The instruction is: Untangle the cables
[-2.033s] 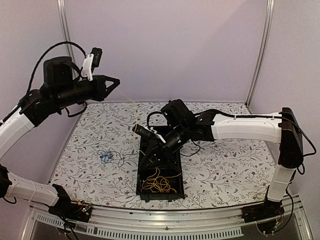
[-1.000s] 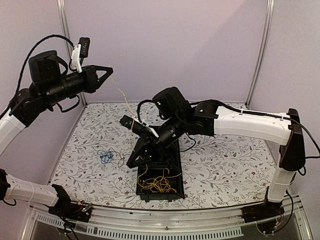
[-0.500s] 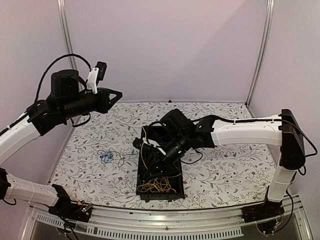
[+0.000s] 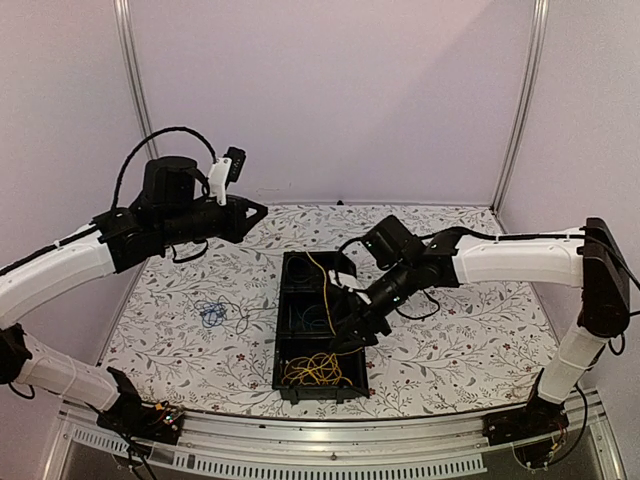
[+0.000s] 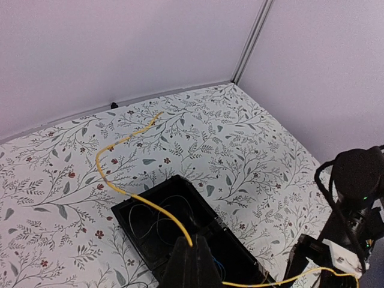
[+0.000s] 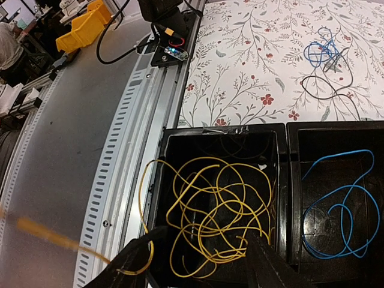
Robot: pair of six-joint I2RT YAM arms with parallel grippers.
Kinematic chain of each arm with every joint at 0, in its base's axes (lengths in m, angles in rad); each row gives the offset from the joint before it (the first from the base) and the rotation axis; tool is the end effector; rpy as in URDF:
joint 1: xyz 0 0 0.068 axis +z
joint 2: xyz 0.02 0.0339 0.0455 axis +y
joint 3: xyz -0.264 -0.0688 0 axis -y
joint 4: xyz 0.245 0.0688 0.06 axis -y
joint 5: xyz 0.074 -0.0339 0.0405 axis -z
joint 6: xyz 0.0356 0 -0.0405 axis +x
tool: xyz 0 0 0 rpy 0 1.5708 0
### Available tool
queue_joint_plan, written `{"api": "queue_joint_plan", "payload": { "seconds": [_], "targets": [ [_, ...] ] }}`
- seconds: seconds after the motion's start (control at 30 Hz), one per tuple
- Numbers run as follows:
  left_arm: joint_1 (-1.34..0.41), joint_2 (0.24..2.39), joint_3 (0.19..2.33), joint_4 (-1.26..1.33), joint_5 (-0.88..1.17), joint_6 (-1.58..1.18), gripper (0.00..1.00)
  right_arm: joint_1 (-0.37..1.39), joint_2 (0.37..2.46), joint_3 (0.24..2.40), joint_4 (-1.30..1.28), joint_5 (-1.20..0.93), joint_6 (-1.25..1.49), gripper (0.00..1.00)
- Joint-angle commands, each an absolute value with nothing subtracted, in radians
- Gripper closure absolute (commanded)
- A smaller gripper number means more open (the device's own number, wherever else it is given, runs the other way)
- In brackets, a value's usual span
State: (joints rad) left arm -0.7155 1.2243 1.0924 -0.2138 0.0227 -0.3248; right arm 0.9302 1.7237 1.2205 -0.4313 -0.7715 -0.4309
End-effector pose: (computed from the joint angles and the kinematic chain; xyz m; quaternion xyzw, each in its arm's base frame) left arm 0.2140 -0.1871 0.3519 0.1652 0.8013 -0.2938 0.4943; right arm 0.1970 0.3058 0.2288 -0.6452 0.6099 0.4179 0.1925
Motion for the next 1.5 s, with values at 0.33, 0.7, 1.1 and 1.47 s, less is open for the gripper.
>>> {"api": "queue_joint_plan", "payload": {
  "seconds": [0.33, 0.7, 1.1, 1.47],
  "targets": [
    [-0.71, 1.207, 1.006, -0.184, -0.108, -0.283, 1.0, 0.836, 1.567, 1.12, -0.546, -0.724, -0.552, 0.38],
    [-0.795, 1.208, 0.966, -0.138, 0.125, -0.295, 1.0, 0.713, 1.576, 1.101, -0.505, -0.67, -0.5, 0.39],
    [-1.004, 1.343, 1.016, -0.425, 0.133, -0.082, 1.0, 0.459, 1.486, 1.0, -0.428, -0.706, -0.451, 0.39],
    [-1.126, 1.476, 1.064, -0.822, 0.262, -0.045, 1.0, 0.458, 1.487, 0.991, -0.41, -0.728, -0.442, 0.39]
  ]
}}
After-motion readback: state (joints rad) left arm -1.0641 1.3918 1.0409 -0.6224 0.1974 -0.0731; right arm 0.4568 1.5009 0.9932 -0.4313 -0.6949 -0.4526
